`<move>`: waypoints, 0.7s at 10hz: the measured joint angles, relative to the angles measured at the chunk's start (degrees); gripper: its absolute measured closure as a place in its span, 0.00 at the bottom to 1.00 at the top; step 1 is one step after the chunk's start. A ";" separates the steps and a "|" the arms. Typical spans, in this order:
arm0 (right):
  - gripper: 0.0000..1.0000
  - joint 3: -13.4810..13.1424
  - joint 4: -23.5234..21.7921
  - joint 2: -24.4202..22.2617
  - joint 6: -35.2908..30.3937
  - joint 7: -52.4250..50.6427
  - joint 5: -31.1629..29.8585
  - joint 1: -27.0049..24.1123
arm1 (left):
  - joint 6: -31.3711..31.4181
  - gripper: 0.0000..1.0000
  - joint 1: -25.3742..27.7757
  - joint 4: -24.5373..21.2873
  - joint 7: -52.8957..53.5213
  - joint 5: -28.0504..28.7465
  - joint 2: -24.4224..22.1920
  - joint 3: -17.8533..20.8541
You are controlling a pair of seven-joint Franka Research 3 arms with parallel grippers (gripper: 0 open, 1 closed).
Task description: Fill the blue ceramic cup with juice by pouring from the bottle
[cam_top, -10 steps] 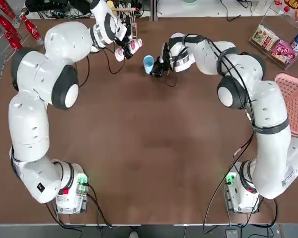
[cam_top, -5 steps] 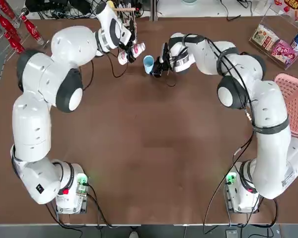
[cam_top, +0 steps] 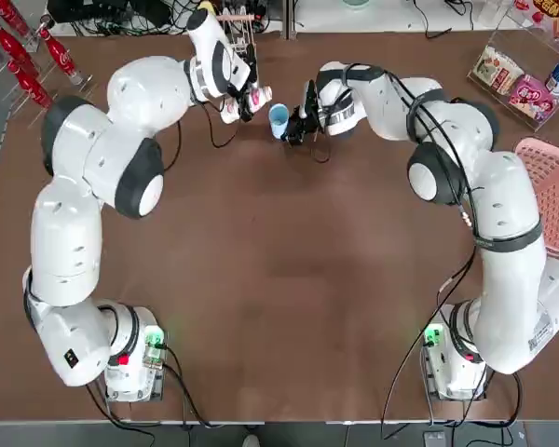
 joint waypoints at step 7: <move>0.33 -0.02 0.03 0.00 0.01 0.00 0.08 0.00 | 0.15 0.53 -4.77 0.05 -7.03 3.87 1.28 5.33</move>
